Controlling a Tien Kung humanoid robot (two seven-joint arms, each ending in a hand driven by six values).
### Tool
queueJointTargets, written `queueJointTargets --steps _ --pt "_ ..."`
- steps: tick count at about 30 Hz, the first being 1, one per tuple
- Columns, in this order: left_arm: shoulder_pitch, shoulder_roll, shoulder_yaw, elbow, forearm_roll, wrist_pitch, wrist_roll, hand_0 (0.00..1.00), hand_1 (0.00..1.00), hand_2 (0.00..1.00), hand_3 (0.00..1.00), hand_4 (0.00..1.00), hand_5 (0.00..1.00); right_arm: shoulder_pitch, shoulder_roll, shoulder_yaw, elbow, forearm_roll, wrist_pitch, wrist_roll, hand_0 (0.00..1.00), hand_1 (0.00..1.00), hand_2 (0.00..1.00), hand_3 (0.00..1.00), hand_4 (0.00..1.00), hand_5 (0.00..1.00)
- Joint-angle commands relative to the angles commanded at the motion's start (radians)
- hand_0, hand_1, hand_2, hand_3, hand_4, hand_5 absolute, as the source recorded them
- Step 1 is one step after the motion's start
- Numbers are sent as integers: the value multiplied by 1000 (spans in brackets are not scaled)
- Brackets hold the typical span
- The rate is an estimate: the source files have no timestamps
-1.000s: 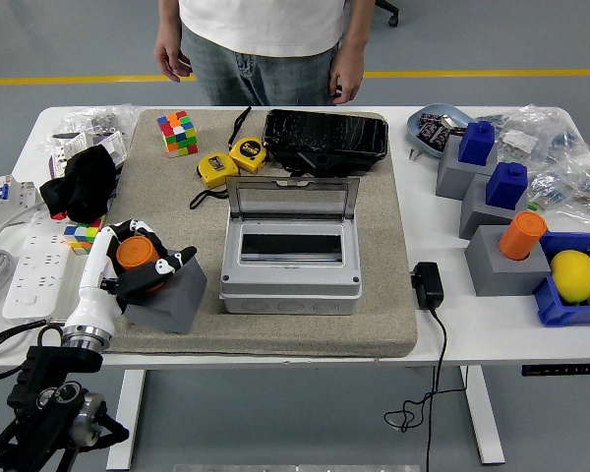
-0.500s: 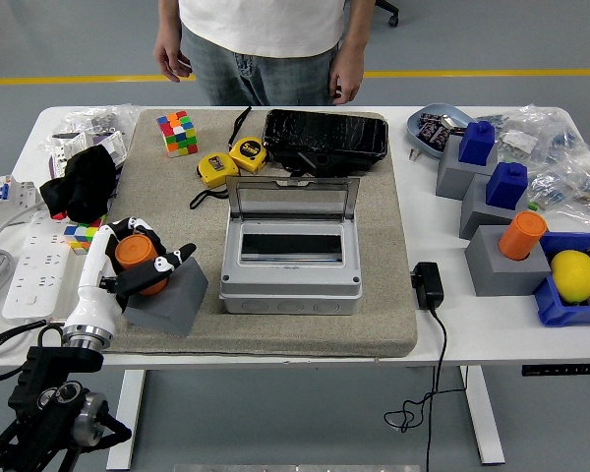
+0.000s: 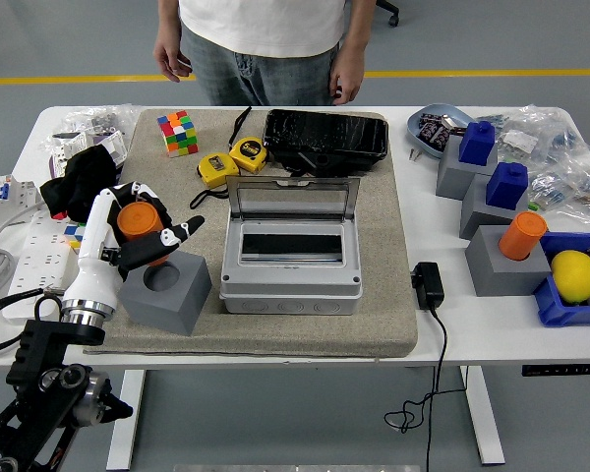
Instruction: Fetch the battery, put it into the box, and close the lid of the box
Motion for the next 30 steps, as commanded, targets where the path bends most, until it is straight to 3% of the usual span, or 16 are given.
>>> queueJointTargets --steps 2,3,7,13,17,21,30 --pt "-14 18 30 -44 43 10 21 69 2 28 22 860 102 -1 -1 -3 -1 3 -1 0 938 833 799 803 998 998" --pt "-23 30 53 -72 76 16 35 68 2 14 2 804 175 -1 -1 -5 -1 4 -1 -1 937 833 800 804 998 998" --pt "-62 65 146 -158 224 18 74 68 2 14 2 804 175 3 -4 -6 -1 4 -1 -1 937 833 800 804 998 998" --pt "-152 100 308 -155 385 2 100 68 2 10 2 797 206 9 -6 -6 1 3 0 -1 937 833 796 803 998 998" --pt "-232 112 421 -94 451 -3 94 68 2 8 2 790 226 11 -7 -14 0 7 0 -3 936 832 797 804 998 998" --pt "-301 108 506 -13 471 7 80 69 2 7 2 787 232 14 -8 -19 1 9 1 -3 936 833 797 804 998 998" --pt "-405 73 573 171 439 35 48 68 2 7 2 789 238 16 -10 -41 -3 23 -1 -3 937 833 796 804 998 998"
